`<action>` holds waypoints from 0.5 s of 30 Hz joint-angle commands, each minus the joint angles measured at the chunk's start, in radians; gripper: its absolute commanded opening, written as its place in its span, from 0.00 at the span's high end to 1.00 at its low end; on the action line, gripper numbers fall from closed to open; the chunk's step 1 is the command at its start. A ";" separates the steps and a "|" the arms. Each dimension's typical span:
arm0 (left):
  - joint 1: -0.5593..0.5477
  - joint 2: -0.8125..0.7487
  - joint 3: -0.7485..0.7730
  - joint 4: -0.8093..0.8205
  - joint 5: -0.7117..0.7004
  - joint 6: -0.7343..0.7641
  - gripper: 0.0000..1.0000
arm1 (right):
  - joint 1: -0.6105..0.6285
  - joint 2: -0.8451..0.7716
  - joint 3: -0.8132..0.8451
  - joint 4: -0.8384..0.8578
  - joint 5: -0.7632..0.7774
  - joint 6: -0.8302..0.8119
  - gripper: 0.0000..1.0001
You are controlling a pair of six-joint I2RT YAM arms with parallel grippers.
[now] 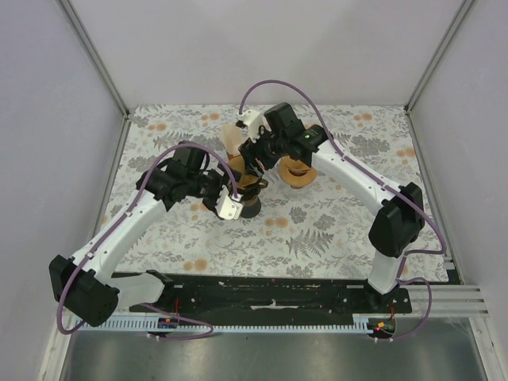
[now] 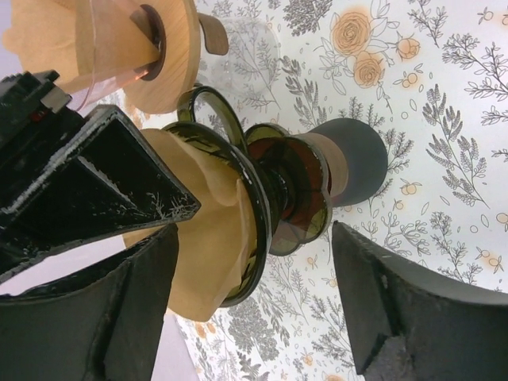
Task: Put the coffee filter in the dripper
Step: Reset both arms
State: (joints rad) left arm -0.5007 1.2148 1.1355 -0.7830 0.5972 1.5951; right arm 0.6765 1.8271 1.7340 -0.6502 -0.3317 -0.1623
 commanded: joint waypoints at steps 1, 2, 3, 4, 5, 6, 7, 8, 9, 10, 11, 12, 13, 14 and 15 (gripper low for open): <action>0.004 -0.037 0.047 0.004 -0.028 -0.036 0.14 | -0.005 -0.072 0.065 0.011 0.013 -0.020 0.27; 0.004 -0.041 0.049 0.005 -0.028 -0.047 0.13 | -0.005 -0.075 0.068 0.012 0.011 -0.022 0.26; 0.004 -0.047 0.050 0.007 -0.025 -0.056 0.12 | -0.006 -0.078 0.071 0.011 0.013 -0.023 0.23; 0.002 -0.055 0.052 0.008 -0.024 -0.066 0.12 | -0.006 -0.084 0.076 0.012 0.016 -0.025 0.17; 0.004 -0.061 0.050 0.016 -0.020 -0.081 0.12 | -0.008 -0.091 0.079 0.012 0.017 -0.026 0.10; 0.004 -0.072 0.052 0.031 -0.017 -0.110 0.11 | -0.008 -0.098 0.085 0.011 0.020 -0.029 0.02; 0.002 -0.083 0.055 0.048 -0.014 -0.145 0.11 | -0.009 -0.109 0.093 0.011 0.023 -0.031 0.02; 0.004 -0.095 0.056 0.074 -0.016 -0.197 0.11 | -0.012 -0.123 0.101 0.011 0.029 -0.031 0.02; 0.005 -0.112 0.058 0.105 -0.016 -0.260 0.11 | -0.017 -0.138 0.113 0.012 0.034 -0.032 0.02; 0.005 -0.126 0.058 0.143 -0.020 -0.326 0.10 | -0.021 -0.155 0.124 0.012 0.042 -0.036 0.02; 0.007 -0.147 0.053 0.199 -0.030 -0.427 0.10 | -0.026 -0.176 0.134 0.014 0.052 -0.039 0.02; 0.008 -0.167 0.044 0.281 -0.055 -0.528 0.10 | -0.034 -0.202 0.147 0.017 0.072 -0.040 0.02; 0.008 -0.190 0.027 0.360 -0.085 -0.631 0.09 | -0.047 -0.222 0.154 0.023 0.089 -0.039 0.02; 0.010 -0.208 0.012 0.457 -0.147 -0.755 0.09 | -0.064 -0.253 0.160 0.029 0.105 -0.028 0.02; 0.017 -0.224 -0.002 0.532 -0.204 -0.856 0.09 | -0.092 -0.281 0.157 0.040 0.126 -0.005 0.02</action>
State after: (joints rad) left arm -0.4988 1.0725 1.1477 -0.6079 0.5392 1.2160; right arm 0.6453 1.6917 1.8187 -0.6582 -0.2821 -0.1879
